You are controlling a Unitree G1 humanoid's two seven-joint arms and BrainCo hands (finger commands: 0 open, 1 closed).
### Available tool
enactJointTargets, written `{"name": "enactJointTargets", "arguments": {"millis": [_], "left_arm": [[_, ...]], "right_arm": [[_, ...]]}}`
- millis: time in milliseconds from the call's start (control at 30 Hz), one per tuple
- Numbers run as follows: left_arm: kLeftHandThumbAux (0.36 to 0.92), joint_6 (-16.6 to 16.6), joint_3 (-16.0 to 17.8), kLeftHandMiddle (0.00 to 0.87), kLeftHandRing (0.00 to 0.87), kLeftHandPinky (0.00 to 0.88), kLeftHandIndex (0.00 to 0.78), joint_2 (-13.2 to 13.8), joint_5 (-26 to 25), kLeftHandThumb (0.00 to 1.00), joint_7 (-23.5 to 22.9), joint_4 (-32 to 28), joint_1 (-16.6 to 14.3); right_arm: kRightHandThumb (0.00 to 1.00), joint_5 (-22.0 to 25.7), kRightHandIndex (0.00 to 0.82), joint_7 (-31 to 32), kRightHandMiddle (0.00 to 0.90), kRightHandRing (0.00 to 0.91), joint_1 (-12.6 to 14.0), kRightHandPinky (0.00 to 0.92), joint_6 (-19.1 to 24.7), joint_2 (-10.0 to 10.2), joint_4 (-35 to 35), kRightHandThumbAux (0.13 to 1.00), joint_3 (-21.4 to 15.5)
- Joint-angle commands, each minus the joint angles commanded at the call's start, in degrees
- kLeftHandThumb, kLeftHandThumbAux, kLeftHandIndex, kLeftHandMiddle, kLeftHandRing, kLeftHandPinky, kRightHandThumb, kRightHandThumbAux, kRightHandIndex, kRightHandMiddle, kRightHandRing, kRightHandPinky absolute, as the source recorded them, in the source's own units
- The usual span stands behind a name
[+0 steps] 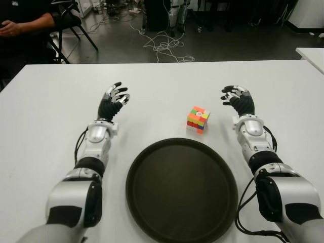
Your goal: Pick up the Rubik's Cube and put it in the plate
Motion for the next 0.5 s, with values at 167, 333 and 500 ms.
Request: {"name": "enactJointTargets", "arguments": {"millis": [167, 333, 500], "left_arm": [[0.723, 0.02, -0.09, 0.222, 0.229, 0.251, 0.137, 0.06, 0.12, 0.249, -0.02, 0.00, 0.04], [0.719, -0.12, -0.06, 0.226, 0.232, 0.253, 0.136, 0.19, 0.05, 0.247, -0.33, -0.05, 0.19], [0.721, -0.38, 0.16, 0.228, 0.237, 0.260, 0.138, 0.16, -0.25, 0.255, -0.73, -0.24, 0.46]], "right_arm": [[0.676, -0.38, 0.406, -0.18, 0.403, 0.427, 0.05, 0.450, 0.01, -0.03, -0.06, 0.744, 0.23], [0.678, -0.60, 0.407, -0.60, 0.418, 0.442, 0.54, 0.470, -0.75, 0.40, -1.80, 0.743, 0.32], [0.679, -0.32, 0.407, -1.28, 0.422, 0.447, 2.27, 0.477, -3.21, 1.23, -4.79, 0.743, 0.28]]}}
